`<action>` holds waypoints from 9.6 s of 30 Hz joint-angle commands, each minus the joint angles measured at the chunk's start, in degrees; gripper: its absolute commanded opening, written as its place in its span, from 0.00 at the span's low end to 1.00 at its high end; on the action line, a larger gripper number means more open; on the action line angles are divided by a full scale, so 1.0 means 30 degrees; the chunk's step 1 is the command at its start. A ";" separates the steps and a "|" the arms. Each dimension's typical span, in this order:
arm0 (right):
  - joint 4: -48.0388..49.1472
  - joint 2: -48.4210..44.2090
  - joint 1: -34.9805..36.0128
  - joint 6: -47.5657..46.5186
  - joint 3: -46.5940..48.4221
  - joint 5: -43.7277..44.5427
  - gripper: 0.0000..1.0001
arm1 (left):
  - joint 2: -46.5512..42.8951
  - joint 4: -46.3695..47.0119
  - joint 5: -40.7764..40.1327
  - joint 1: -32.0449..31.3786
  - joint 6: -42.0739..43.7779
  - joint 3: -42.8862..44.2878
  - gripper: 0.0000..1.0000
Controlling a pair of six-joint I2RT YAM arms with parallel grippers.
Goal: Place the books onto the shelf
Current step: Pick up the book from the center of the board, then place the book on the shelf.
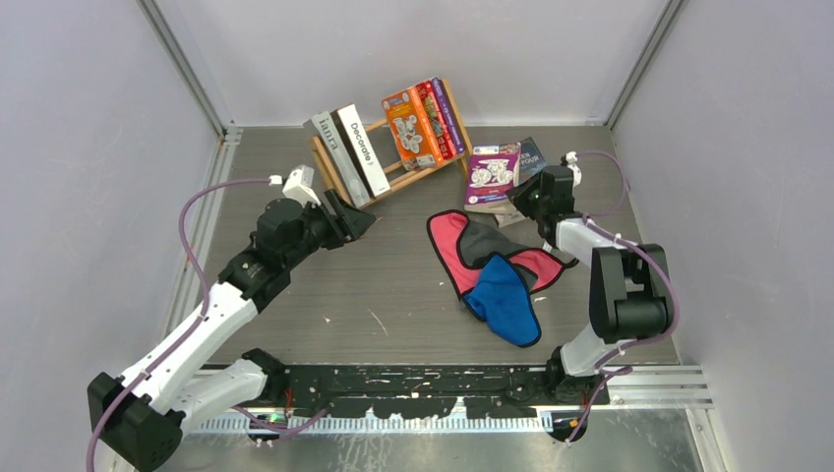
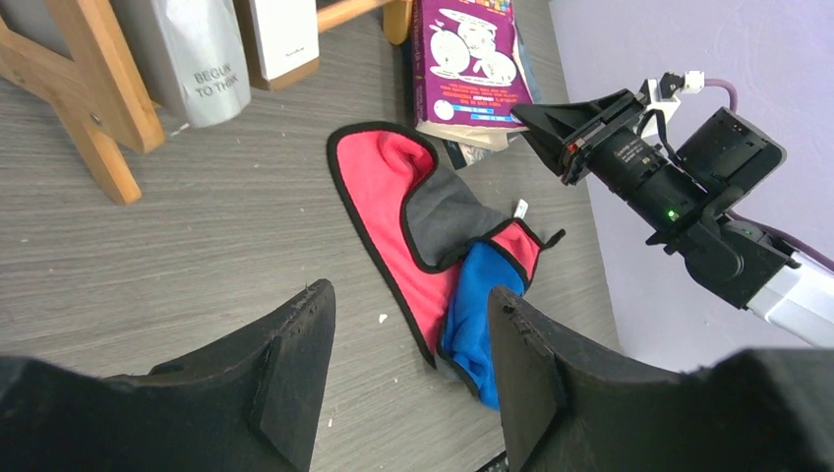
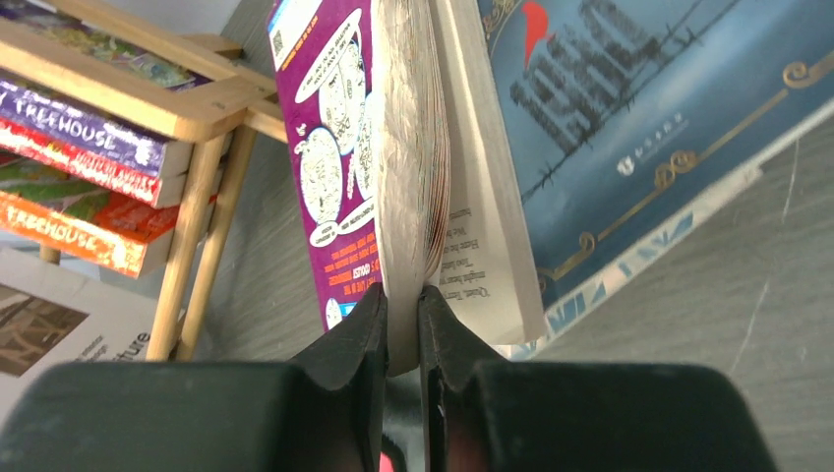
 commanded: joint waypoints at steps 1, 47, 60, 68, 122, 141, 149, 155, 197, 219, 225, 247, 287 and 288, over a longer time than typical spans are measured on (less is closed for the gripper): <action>0.0077 -0.2362 0.0091 0.0438 -0.0709 0.0240 0.01 | -0.0188 0.1433 0.1019 -0.0560 -0.0483 -0.0179 0.60; 0.5595 -0.2076 -0.3070 0.6477 -0.4626 -0.5311 0.01 | 2.0128 1.3259 -0.1409 -0.5069 -0.3293 0.8292 0.65; 0.5119 -0.2704 -0.3970 0.6470 -0.4958 -0.7223 0.01 | 2.2004 1.0960 0.0134 -0.4811 -0.2296 1.1147 0.67; 0.6794 -0.1850 -0.4209 0.7725 -0.5580 -0.8529 0.01 | 2.3390 1.1102 0.0853 -0.4383 -0.2496 1.2137 0.68; 0.6327 -0.2936 -0.2346 0.7532 -0.7489 -0.9641 0.01 | 2.0867 1.3919 0.2480 -0.4042 -0.2787 0.9638 0.51; -0.4734 -0.8317 0.0356 0.0406 -0.4510 -0.3223 0.57 | 1.9749 1.3478 0.1320 -0.4604 -0.2326 0.9064 0.00; -0.8843 -1.0459 0.1438 -0.1251 -0.2758 0.0010 0.60 | 1.7424 1.0785 -0.1441 -0.5774 0.0343 0.8816 0.00; -1.1040 -1.1989 0.2304 -0.1539 -0.1203 0.2020 0.61 | 1.5749 0.8917 -0.4094 -0.6957 0.2626 0.8732 0.00; -2.1238 -0.6187 1.0794 -0.0950 1.1427 1.1643 0.64 | 1.2642 0.7670 -1.6540 -1.4548 1.1846 0.8601 0.00; -2.1049 -0.4262 1.1256 -0.0442 1.0515 1.2754 0.23 | 1.4655 1.1647 -2.2144 -1.6247 1.7913 0.9751 0.00; -2.0195 -0.4407 1.1290 -0.0854 1.0357 1.2781 0.01 | 1.4269 1.1300 -2.2404 -1.6309 1.7614 0.9551 0.00; -1.4852 -0.0256 1.1300 -0.9460 1.6843 0.9442 0.01 | 0.1862 -0.0595 -2.1763 -1.6310 0.8903 0.6051 0.56; -1.5270 1.3605 0.9486 -1.6087 3.3421 0.2598 0.01 | -0.1750 -0.3399 -1.2803 -0.5838 0.6739 0.4370 0.54; -1.5194 1.3421 0.9519 -1.6029 3.3205 0.2469 0.01 | -0.1627 -0.3460 -1.2012 -0.4935 0.6430 0.4284 0.53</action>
